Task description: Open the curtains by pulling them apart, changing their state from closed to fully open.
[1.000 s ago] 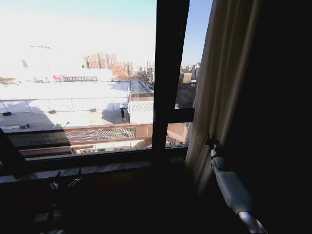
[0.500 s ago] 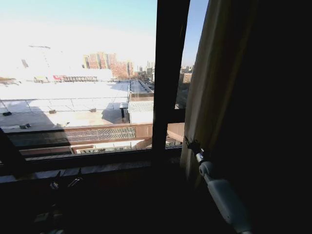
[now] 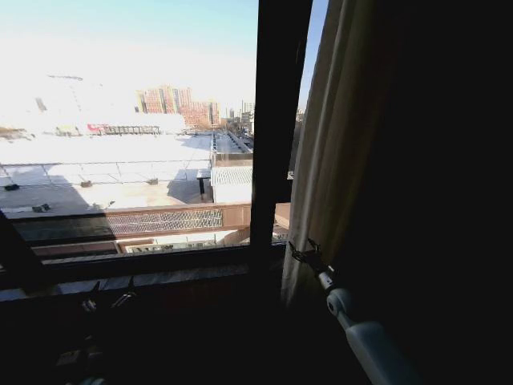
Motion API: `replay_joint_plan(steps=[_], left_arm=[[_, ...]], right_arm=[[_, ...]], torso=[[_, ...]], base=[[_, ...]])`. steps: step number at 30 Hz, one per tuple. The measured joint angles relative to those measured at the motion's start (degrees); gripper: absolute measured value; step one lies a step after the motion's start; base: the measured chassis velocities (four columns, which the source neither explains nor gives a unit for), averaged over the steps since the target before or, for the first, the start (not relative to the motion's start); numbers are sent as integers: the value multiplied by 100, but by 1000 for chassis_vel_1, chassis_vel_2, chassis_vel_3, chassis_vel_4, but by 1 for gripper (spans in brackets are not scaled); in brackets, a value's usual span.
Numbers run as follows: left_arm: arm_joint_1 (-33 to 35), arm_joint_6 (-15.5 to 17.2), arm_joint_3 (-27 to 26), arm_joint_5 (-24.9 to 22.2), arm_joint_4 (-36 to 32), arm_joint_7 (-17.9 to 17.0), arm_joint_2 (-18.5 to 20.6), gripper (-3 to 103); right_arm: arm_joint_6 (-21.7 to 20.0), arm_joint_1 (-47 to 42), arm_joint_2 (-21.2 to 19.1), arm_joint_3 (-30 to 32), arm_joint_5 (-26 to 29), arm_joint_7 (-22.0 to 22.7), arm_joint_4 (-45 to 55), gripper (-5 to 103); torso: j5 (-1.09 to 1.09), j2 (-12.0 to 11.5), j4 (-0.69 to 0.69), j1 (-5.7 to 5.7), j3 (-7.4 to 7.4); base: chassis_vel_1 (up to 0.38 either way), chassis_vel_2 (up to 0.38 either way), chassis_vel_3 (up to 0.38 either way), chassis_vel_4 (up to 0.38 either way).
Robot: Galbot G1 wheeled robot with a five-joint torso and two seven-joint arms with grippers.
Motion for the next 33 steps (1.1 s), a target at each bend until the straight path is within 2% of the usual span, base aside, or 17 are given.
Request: replay_joint_plan(steps=[3,33], left_arm=[[0,0,0,0,0,0,0,100],[0,0,0,0,0,0,0,100]], right_arm=[[26,-135,-35,112,6,-20,113,100],[104,-370,39,235,-258,-349,258,100]], torso=[[0,0,0,0,0],[1,0,0,0,1]], base=[[0,0,0,0],[7,5,-6,-5]])
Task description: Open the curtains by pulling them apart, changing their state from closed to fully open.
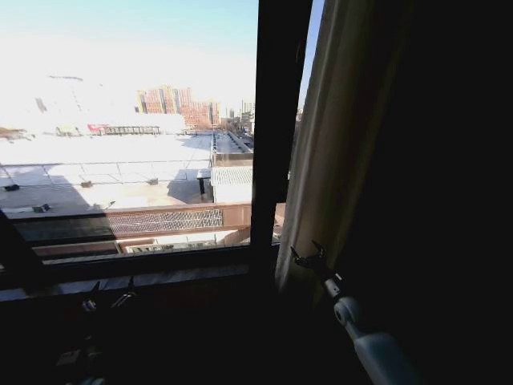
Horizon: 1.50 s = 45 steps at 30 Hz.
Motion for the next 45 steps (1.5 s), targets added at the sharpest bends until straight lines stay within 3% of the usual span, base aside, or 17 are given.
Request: replay_joint_plan(steps=[11,16,21,24,34,45], left_arm=[[0,0,0,0,0,0,0,100],[0,-1,-2,0,0,-2,1,100],[0,0,-3,0,0,-4,1,100],[0,0,-1,0,0,-2,-1,100],[0,0,1,0,0,2,-1,100],[0,0,0,0,0,2,-1,100]], right_arm=[[104,57,-3,-97,83,273,-9,100],[-50,83,-12,-101,-49,270,49,100],[-105,80,-21,-99,-64,256,74,100],[-110,78,-24,-94,-66,256,73,100],[-112,77,-24,-90,-66,254,73,100],[-115,77,-25,-90,-66,253,73,100]], torso=[[-1,1,0,0,0],[-4,0,3,1,-1],[-5,0,1,1,0],[6,-1,-2,1,1],[-5,0,1,1,1],[1,0,0,1,0]], base=[[216,159,-209,-159],[250,201,-249,-210],[45,84,-27,-61],[-9,-18,15,16],[-9,-16,11,21],[139,59,-135,-58]])
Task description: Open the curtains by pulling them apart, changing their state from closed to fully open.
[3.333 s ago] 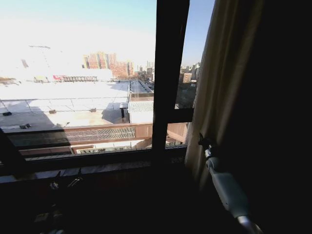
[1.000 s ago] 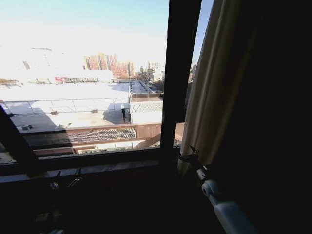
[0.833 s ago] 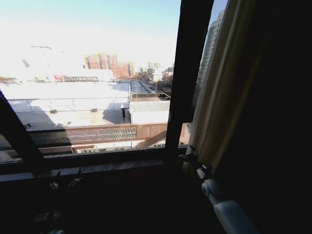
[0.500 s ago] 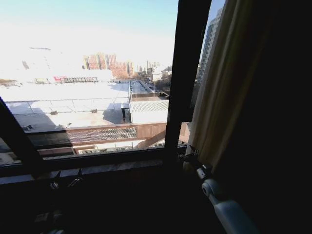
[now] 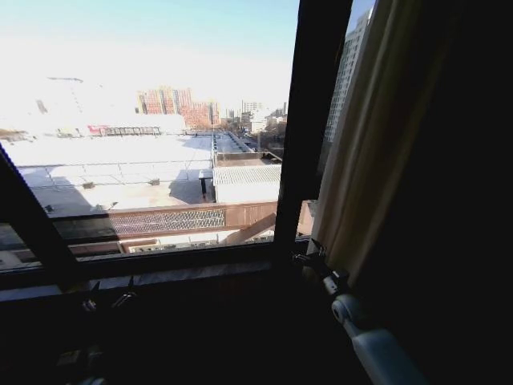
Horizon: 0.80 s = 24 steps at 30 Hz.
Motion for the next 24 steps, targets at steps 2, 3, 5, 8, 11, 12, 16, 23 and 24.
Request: replay_joint_plan(steps=[2,3,5,8,11,12,16,23,24], left_arm=[[0,0,0,0,0,0,0,100],[0,0,0,0,0,0,0,100],[0,0,-1,0,0,0,0,100],[0,0,-1,0,0,0,0,100],[0,0,-1,0,0,-2,0,100],[0,0,-1,0,0,-1,0,100],[0,0,-1,0,0,-2,0,100],[0,0,-1,0,0,-2,1,100],[0,0,-1,0,0,-2,1,100]], right_arm=[[0,0,0,0,0,0,0,100],[0,0,0,0,0,0,0,100],[0,0,0,0,0,0,0,100],[0,0,0,0,1,0,0,100],[0,-1,1,0,2,0,-1,100],[0,-1,1,0,2,0,-2,100],[0,0,1,0,2,0,-2,100],[0,-1,1,0,3,-1,-2,100],[0,-1,1,0,3,-1,-2,100]], torso=[[-2,0,1,0,0],[-2,0,1,0,0],[-3,1,1,-1,-1],[-1,1,1,-2,0],[-2,0,2,-1,0],[-2,1,2,-1,0],[-3,0,1,-1,0],[-2,1,1,0,0],[-2,1,1,0,0]], base=[[219,146,-266,-161],[219,162,-266,-161],[294,200,-318,-202],[322,256,-344,-233],[337,358,-313,-333],[350,358,-327,-384],[332,364,-339,-373],[364,375,-351,-350],[368,357,-354,-340]])
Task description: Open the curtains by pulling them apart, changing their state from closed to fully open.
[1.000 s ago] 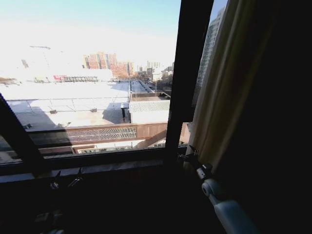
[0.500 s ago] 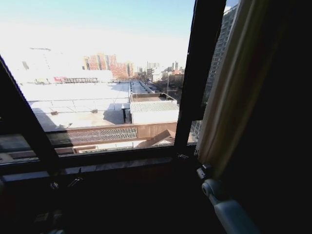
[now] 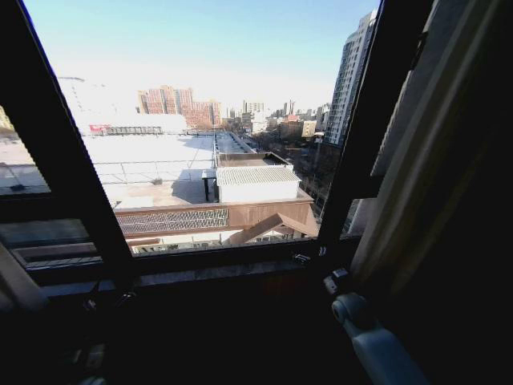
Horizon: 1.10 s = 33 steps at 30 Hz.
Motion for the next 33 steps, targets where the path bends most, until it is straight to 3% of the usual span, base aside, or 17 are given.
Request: replay_joint_plan(steps=[33], left_arm=[[0,0,-1,0,0,-4,1,100]], right_arm=[[3,0,1,-1,0,-2,0,100]], torso=[[-1,0,2,0,0]], base=[[340,339,-336,-333]])
